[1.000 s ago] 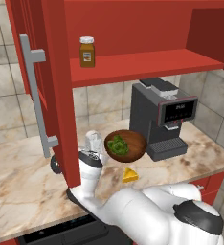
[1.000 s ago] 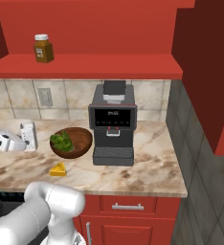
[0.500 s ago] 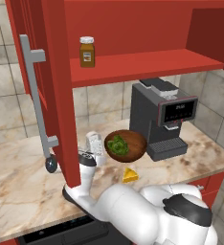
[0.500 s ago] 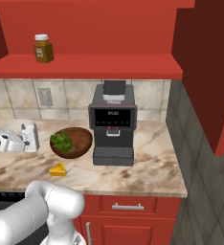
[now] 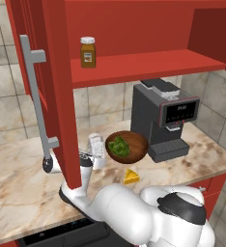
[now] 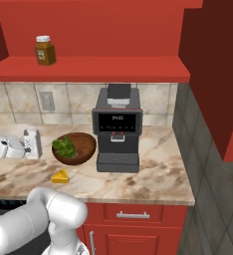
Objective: Pick the cheese from the fridge and the cheese grater from the cabinet and place them next to the salad bowl.
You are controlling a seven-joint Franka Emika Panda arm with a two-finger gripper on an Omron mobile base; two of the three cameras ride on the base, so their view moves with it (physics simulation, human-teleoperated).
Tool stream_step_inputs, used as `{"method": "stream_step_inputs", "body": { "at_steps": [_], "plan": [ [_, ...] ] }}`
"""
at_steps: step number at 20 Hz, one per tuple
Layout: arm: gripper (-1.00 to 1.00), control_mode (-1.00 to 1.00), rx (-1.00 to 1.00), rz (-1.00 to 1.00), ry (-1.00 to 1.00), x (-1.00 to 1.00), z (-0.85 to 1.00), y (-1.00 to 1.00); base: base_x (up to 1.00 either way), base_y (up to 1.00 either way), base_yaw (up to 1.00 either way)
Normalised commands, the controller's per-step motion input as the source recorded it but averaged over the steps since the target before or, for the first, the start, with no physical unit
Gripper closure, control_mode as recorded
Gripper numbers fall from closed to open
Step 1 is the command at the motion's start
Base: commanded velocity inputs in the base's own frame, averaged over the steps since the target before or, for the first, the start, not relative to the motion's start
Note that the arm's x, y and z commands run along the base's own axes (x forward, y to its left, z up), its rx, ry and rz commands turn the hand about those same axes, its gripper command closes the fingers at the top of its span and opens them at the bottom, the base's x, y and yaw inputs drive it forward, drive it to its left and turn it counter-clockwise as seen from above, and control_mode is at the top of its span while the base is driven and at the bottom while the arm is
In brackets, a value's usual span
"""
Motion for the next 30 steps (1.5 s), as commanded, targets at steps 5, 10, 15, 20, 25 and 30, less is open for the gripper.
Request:
{"method": "stream_step_inputs", "body": {
  "at_steps": [5,10,15,20,25,30],
  "plan": [
    [1.00,-1.00,0.00,0.00,0.00,0.00,0.00,-0.23,0.00,0.00,0.00],
    [1.00,-1.00,0.00,0.00,0.00,0.00,0.00,-0.14,0.00,0.00,0.00],
    [1.00,-1.00,0.00,0.00,0.00,0.08,-0.22,0.00,0.00,0.00,0.00],
    [1.00,-1.00,0.00,0.00,0.00,0.01,-0.26,0.00,0.00,0.00,0.00],
    [1.00,-1.00,0.00,0.00,0.00,0.00,-0.05,0.00,0.00,0.00,0.00],
    [1.00,-1.00,0.00,0.00,0.00,0.00,0.03,0.00,0.00,0.00,0.00]
  ]
}}
